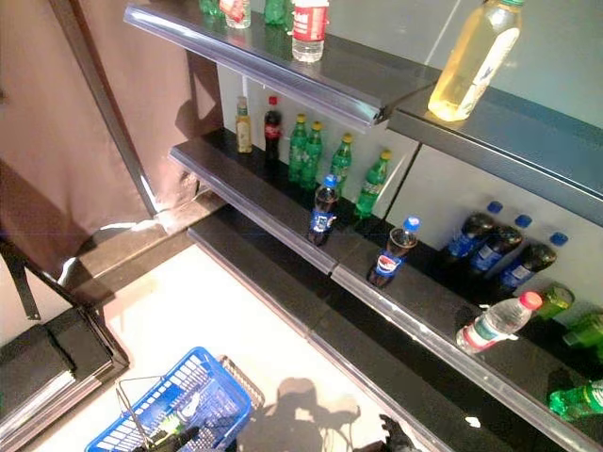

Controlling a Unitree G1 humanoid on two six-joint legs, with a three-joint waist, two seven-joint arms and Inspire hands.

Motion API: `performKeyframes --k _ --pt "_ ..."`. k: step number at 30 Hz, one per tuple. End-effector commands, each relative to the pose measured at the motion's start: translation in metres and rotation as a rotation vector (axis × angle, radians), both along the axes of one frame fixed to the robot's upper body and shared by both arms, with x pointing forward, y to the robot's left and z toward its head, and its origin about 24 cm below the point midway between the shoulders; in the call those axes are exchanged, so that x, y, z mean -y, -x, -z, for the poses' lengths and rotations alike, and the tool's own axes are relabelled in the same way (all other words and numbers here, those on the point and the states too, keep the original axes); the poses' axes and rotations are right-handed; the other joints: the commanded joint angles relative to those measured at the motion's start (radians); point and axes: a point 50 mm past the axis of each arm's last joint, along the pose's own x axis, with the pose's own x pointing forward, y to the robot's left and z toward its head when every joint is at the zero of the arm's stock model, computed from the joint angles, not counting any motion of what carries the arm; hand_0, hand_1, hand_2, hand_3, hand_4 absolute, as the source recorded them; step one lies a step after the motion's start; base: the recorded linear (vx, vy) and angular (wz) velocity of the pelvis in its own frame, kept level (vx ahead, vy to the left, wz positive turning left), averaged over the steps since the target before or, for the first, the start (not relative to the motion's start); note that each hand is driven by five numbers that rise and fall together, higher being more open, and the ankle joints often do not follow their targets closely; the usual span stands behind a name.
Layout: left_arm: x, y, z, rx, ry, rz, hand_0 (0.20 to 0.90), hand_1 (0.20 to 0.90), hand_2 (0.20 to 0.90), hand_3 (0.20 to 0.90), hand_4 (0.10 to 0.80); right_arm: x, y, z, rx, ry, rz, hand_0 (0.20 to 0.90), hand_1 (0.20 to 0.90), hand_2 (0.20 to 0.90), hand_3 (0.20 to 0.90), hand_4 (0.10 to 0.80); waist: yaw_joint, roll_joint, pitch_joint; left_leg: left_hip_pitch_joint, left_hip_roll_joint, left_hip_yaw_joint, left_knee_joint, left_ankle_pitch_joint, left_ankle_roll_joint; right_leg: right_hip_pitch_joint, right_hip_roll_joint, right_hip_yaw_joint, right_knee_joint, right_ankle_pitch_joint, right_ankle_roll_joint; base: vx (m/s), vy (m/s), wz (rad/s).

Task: Pick up the drink and place into the basket.

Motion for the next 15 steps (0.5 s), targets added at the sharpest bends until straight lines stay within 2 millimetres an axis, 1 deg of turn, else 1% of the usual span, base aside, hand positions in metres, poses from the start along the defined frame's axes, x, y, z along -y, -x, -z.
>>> performKeyframes --k 1,3,5,6,7,8,9,10,11,12,13,15 --pt "0.003 -0.048 -0.016 0.194 -0.039 0.143 0.300 0.300 0.300 0.200 0.100 0.011 -0.064 -0.039 0.299 0.054 -0.077 0.900 0.900 0.900 0.900 0.800 0.047 0.022 0.004 0.047 0.011 0.021 0.002 -0.064 -0.015 -0.023 -0.030 0.003 0.024 0.030 0.018 0.021 -0.006 0.11" --pt "0.003 -0.047 -0.016 0.194 -0.036 0.136 0.300 0.300 0.300 0.200 0.100 0.006 -0.072 -0.050 0.406 0.047 -0.125 0.900 0.900 0.900 0.900 0.800 0.037 0.026 0.003 0.043 0.013 0.029 0.003 -0.062 -0.017 -0.030 -0.029 0.011 0.024 0.034 0.019 0.000 0.000 0.00" --pt "0.008 -0.048 -0.016 0.197 -0.033 0.119 0.300 0.300 0.300 0.200 0.100 -0.011 -0.083 -0.065 0.504 0.044 -0.174 0.900 0.900 0.900 0.900 0.800 0.022 0.029 0.007 0.041 0.010 0.035 0.005 -0.063 -0.014 -0.036 -0.031 0.018 0.026 0.036 0.023 -0.037 0.020 0.04" --pt "0.010 -0.049 -0.017 0.199 -0.032 0.110 0.300 0.300 0.300 0.200 0.100 -0.021 -0.090 -0.078 0.570 0.035 -0.194 0.900 0.900 0.900 0.900 0.800 0.013 0.030 0.010 0.040 0.009 0.037 0.006 -0.064 -0.012 -0.038 -0.032 0.021 0.026 0.036 0.024 -0.041 0.017 0.02" --pt "0.012 -0.048 -0.017 0.200 -0.032 0.103 0.300 0.300 0.300 0.200 0.100 -0.028 -0.093 -0.089 0.613 0.027 -0.206 0.900 0.900 0.900 0.900 0.800 0.005 0.029 0.012 0.040 0.009 0.039 0.006 -0.064 -0.012 -0.039 -0.032 0.023 0.026 0.036 0.025 -0.031 0.007 0.00" --pt "0.012 -0.047 -0.017 0.201 -0.033 0.101 0.300 0.300 0.300 0.200 0.100 -0.031 -0.094 -0.093 0.643 0.023 -0.211 0.900 0.900 0.900 0.900 0.800 0.002 0.029 0.013 0.040 0.009 0.041 0.007 -0.064 -0.012 -0.040 -0.032 0.025 0.026 0.037 0.025 -0.032 0.003 0.00" --pt "0.013 -0.044 -0.018 0.203 -0.035 0.081 0.300 0.300 0.300 0.200 0.100 -0.036 -0.100 -0.119 0.756 0.016 -0.231 0.900 0.900 0.900 0.900 0.800 -0.015 0.030 0.019 0.040 0.011 0.048 0.005 -0.063 -0.013 -0.045 -0.031 0.033 0.029 0.038 0.028 0.000 0.000 0.00" --pt "0.013 -0.044 -0.018 0.203 -0.034 0.074 0.300 0.300 0.300 0.200 0.100 -0.037 -0.103 -0.128 0.785 0.013 -0.236 0.900 0.900 0.900 0.900 0.800 -0.020 0.030 0.020 0.041 0.011 0.049 0.005 -0.063 -0.013 -0.046 -0.030 0.036 0.029 0.038 0.028 0.000 0.000 0.00" --pt "0.014 -0.042 -0.018 0.202 -0.035 0.060 0.300 0.300 0.300 0.200 0.100 -0.038 -0.106 -0.146 0.858 0.010 -0.241 0.900 0.900 0.900 0.900 0.800 -0.031 0.032 0.022 0.043 0.012 0.053 0.003 -0.063 -0.012 -0.049 -0.029 0.043 0.029 0.038 0.029 0.000 0.000 0.00" --pt "0.014 -0.040 -0.018 0.201 -0.034 0.051 0.300 0.300 0.300 0.200 0.100 -0.037 -0.107 -0.156 0.901 0.013 -0.244 0.900 0.900 0.900 0.900 0.800 -0.037 0.033 0.022 0.043 0.013 0.056 0.001 -0.064 -0.012 -0.051 -0.028 0.047 0.029 0.038 0.030 -0.012 0.024 -0.04" --pt "0.015 -0.037 -0.017 0.202 -0.033 0.036 0.300 0.300 0.300 0.200 0.100 -0.036 -0.107 -0.172 0.970 0.014 -0.248 0.900 0.900 0.900 0.900 0.800 -0.046 0.036 0.022 0.044 0.014 0.062 0.001 -0.065 -0.012 -0.055 -0.027 0.054 0.030 0.037 0.030 -0.008 0.032 -0.04" --pt "0.015 -0.033 -0.017 0.205 -0.029 0.017 0.300 0.300 0.300 0.200 0.100 -0.035 -0.106 -0.186 1.040 0.011 -0.251 0.900 0.900 0.900 0.900 0.800 -0.056 0.039 0.022 0.045 0.015 0.068 0.001 -0.067 -0.012 -0.058 -0.027 0.061 0.030 0.036 0.031 -0.006 0.041 -0.02"
